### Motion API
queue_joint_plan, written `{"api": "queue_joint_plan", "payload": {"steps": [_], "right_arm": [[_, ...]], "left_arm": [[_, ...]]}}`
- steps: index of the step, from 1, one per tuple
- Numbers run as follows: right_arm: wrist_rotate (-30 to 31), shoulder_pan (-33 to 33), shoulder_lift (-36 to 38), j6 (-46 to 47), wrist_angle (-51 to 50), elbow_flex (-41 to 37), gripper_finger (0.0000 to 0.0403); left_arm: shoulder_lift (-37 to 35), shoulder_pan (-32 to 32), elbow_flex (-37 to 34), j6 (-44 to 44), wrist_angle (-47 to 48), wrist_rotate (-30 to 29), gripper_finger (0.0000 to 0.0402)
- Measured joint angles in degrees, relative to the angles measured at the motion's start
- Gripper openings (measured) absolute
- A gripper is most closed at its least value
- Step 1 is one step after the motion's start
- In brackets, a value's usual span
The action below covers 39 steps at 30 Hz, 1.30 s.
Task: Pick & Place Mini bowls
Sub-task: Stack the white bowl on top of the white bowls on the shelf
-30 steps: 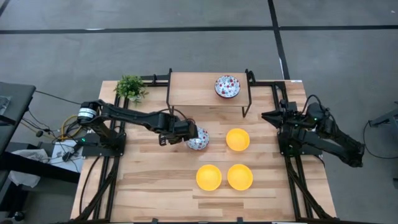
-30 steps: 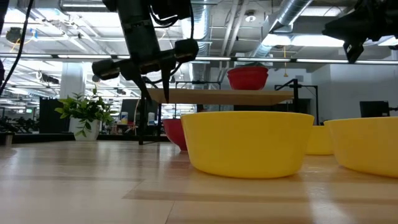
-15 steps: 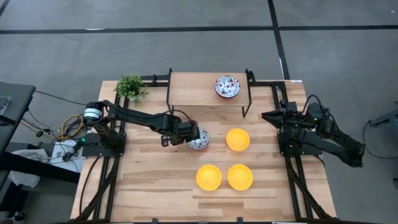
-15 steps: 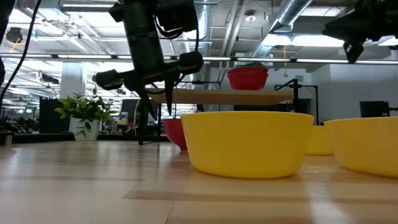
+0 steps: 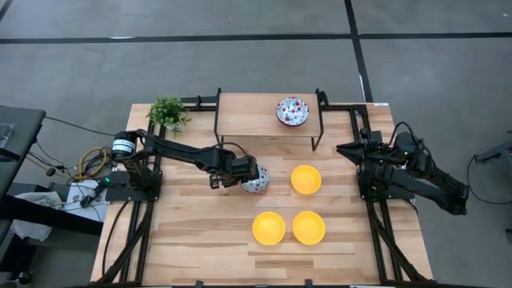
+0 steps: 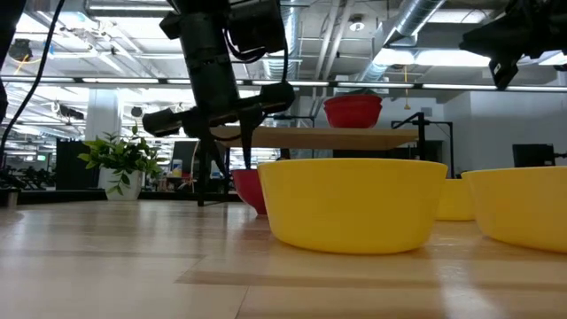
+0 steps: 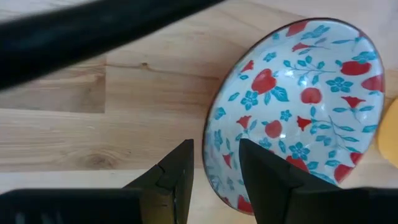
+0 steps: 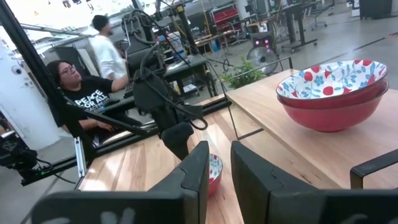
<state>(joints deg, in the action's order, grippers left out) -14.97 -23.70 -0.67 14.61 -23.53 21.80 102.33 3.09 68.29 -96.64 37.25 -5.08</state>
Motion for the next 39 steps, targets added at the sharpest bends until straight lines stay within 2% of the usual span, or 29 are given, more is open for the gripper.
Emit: {"api": "queue_joint_plan", "payload": {"steps": [13,39], "right_arm": [[0.01,0.02,0.00,0.39,0.00,0.04,0.0056],[0.05,0.02,0.00,0.46,0.00,0.04,0.0056]], "left_arm": [[-0.75,0.00,0.00,0.83,-1.25,-3.67,0.0127],[-0.57,-0.17,-2.68,0.41,-3.21,-3.07,0.0127]]}}
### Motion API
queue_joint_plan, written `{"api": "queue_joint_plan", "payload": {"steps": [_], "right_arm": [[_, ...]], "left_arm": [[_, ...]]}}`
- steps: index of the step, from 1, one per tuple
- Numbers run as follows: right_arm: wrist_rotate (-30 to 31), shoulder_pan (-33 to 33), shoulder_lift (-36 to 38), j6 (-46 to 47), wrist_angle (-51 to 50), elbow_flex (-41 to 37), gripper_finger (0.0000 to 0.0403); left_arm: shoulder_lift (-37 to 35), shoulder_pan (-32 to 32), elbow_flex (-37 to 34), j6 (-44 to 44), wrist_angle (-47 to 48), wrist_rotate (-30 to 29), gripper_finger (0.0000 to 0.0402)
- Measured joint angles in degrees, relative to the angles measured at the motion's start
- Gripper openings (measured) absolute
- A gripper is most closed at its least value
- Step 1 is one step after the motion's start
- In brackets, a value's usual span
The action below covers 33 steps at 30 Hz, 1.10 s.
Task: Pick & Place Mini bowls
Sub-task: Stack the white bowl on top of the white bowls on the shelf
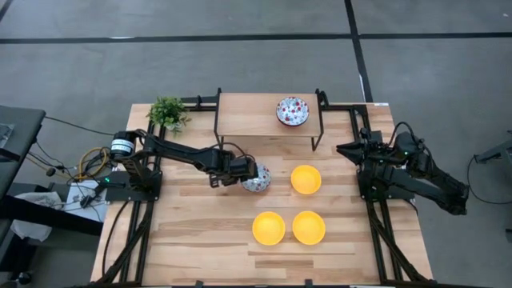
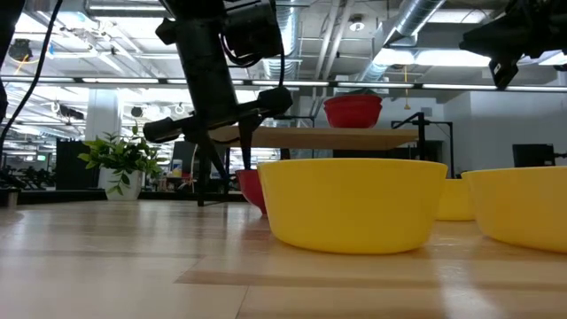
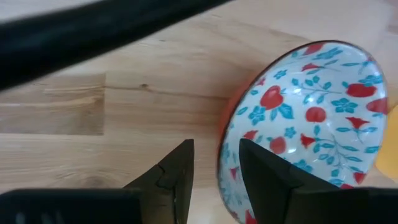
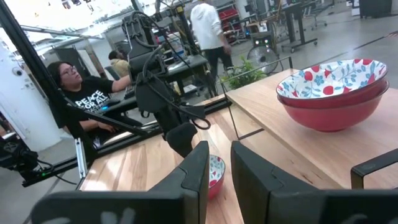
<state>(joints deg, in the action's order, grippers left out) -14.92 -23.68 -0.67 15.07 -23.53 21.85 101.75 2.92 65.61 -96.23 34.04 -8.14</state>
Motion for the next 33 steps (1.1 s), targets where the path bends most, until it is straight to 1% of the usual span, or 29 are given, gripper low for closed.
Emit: {"api": "queue_joint_plan", "payload": {"steps": [6,8,11,18,21,26,33], "right_arm": [[0.02,-0.02,0.00,0.00,0.00,0.00,0.0056],[0.02,-0.02,0.00,0.00,0.00,0.00,0.0056],[0.02,0.00,0.00,0.00,0.01,0.00,0.0056],[0.02,0.00,0.00,0.02,0.00,0.00,0.0056],[0.02,0.00,0.00,0.02,0.00,0.00,0.0056],[0.00,0.00,0.00,0.02,0.02,0.00,0.0056],[0.00,-0.02,0.00,0.02,0.02,0.00,0.0056]], "left_arm": [[0.00,0.00,0.01,-0.02,-0.33,-0.78,0.0126],[0.00,-0.22,0.01,-0.02,-0.49,-0.79,0.0119],[0.00,-0.49,0.01,-0.02,-0.69,-0.82,0.0097],[-0.02,-0.70,-0.75,0.00,-2.00,-1.88,0.0030],[-0.21,-0.68,-1.61,-0.05,-3.30,-1.93,0.0013],[-0.28,-0.66,-2.74,-0.04,-5.42,-1.58,0.0016],[-0.20,-0.63,-2.79,0.47,-6.20,-1.44,0.0011]]}}
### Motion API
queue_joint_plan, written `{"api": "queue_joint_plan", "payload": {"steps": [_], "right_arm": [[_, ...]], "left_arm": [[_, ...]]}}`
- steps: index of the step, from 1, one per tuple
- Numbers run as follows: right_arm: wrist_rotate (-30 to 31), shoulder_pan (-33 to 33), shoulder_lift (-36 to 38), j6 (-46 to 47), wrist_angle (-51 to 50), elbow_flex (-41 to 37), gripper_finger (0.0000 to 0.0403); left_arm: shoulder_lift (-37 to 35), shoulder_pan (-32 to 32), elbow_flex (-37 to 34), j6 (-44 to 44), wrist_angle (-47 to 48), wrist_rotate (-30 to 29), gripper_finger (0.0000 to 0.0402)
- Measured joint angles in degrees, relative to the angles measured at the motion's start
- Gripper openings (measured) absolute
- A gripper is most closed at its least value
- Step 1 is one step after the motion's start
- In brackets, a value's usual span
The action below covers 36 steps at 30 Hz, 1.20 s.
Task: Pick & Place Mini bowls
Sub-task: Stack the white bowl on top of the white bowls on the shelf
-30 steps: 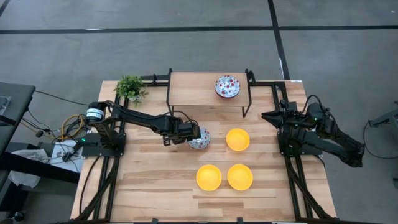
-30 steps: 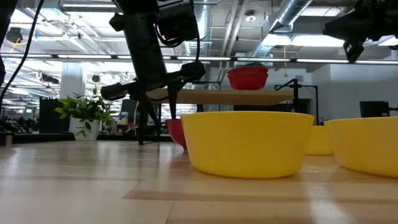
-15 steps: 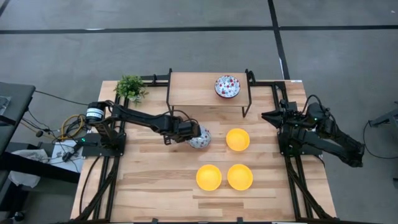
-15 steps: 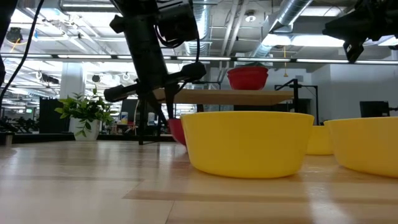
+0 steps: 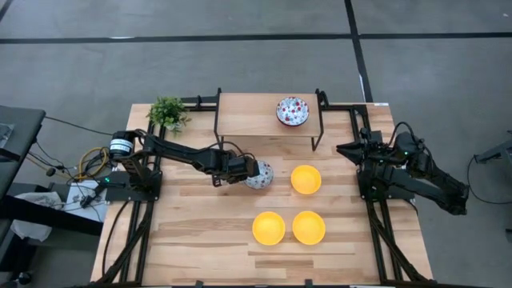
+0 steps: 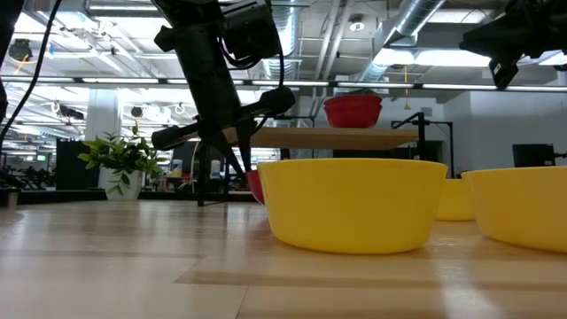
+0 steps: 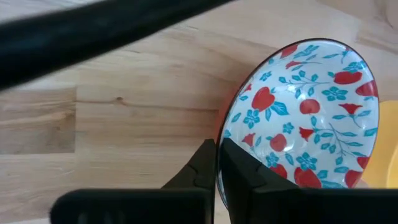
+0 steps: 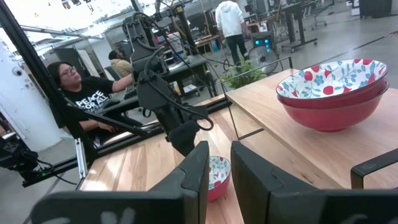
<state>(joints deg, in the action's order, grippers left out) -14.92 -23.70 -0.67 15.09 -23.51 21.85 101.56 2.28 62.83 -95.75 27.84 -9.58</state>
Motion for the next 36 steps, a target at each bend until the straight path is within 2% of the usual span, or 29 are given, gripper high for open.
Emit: {"api": "queue_joint_plan", "payload": {"steps": [20,36], "right_arm": [[-0.02,0.02,0.00,0.02,-0.02,0.00,0.0056],[-0.02,0.02,-0.02,0.02,0.00,0.00,0.0056]], "left_arm": [[-1.38,1.28,-0.20,7.20,-4.29,-4.31,0.0007],[-2.23,1.49,-0.20,11.11,-6.31,-4.98,0.0007]]}}
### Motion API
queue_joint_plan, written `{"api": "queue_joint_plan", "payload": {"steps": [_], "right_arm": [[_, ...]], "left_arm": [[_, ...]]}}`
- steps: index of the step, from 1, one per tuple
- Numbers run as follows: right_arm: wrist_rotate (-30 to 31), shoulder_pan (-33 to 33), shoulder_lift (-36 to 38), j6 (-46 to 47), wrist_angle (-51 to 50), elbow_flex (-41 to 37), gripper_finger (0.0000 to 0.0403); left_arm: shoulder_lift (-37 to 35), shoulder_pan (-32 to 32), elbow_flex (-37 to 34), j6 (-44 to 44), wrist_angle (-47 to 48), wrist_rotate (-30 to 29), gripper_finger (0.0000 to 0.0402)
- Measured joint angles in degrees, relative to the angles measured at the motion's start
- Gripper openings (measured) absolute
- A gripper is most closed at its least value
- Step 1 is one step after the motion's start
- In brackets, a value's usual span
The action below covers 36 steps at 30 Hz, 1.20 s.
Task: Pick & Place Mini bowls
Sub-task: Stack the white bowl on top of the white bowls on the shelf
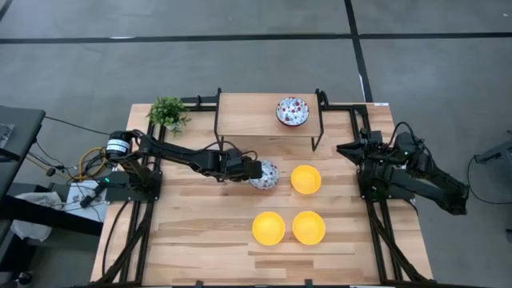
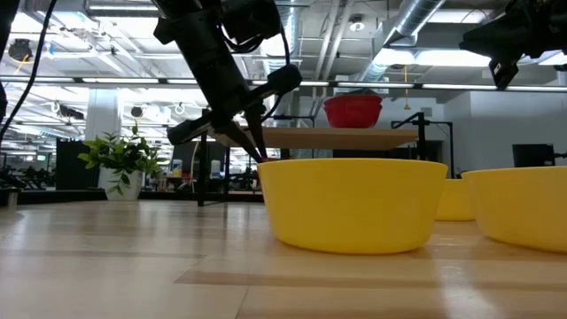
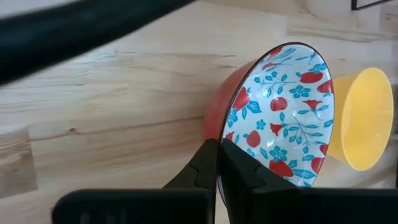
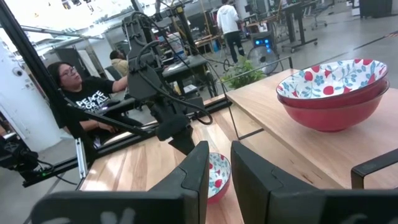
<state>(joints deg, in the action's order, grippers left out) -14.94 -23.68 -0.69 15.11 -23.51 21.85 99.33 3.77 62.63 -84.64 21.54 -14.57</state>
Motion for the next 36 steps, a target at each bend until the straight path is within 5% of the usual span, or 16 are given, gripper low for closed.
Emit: {"api": "queue_joint_plan", "payload": {"steps": [14,36], "right_arm": [[-1.23,0.09,-2.79,4.02,-1.36,0.00,0.0057],[-1.59,8.65,-31.20,2.46,7.28,5.14,0.0058]], "left_arm": [[-0.07,1.52,0.04,3.93,-5.54,-4.91,0.0007],[-4.83,6.48,0.09,14.11,-11.78,-19.30,0.0007]]}}
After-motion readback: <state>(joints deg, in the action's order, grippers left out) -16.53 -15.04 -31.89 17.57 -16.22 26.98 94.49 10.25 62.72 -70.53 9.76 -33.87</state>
